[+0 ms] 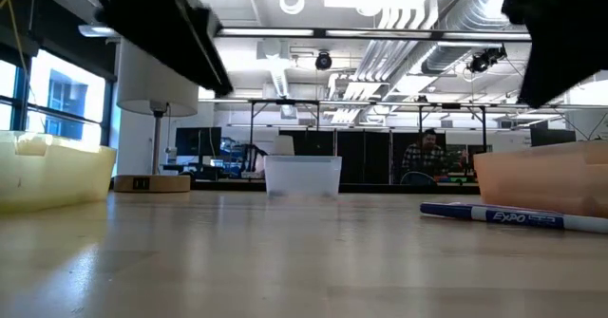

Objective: Pick & Place Markers
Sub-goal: Put the blue pen into the yellow bin

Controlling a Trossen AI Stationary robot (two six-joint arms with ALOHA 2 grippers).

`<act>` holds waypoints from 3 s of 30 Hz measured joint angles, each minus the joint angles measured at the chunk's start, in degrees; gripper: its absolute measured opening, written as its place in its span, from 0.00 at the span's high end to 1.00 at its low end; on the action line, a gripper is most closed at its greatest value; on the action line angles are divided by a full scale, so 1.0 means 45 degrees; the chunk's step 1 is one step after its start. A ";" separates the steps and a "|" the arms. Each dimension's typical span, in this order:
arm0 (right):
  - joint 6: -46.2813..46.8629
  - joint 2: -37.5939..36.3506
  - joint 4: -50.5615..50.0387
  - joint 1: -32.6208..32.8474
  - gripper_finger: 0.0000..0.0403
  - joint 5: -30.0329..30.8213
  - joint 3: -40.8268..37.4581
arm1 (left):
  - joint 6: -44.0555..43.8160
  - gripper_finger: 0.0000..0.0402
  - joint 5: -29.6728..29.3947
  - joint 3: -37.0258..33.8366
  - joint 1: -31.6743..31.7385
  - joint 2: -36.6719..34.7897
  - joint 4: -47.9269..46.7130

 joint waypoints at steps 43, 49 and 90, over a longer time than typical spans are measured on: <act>-1.1594 0.5085 1.8600 0.0404 0.85 0.3808 -0.0005 | -1.3828 0.63 0.3068 -0.2138 -0.7224 0.0298 -0.3348; -1.1596 0.5085 1.8595 0.0407 0.85 0.3762 -0.0005 | -1.3900 0.63 0.3078 -0.2643 -0.7226 0.0253 -0.2573; -1.1606 0.5081 1.8489 0.0412 0.85 0.3226 -0.0005 | -1.6305 0.92 -0.0219 -0.1502 -0.5928 -0.5775 -1.0925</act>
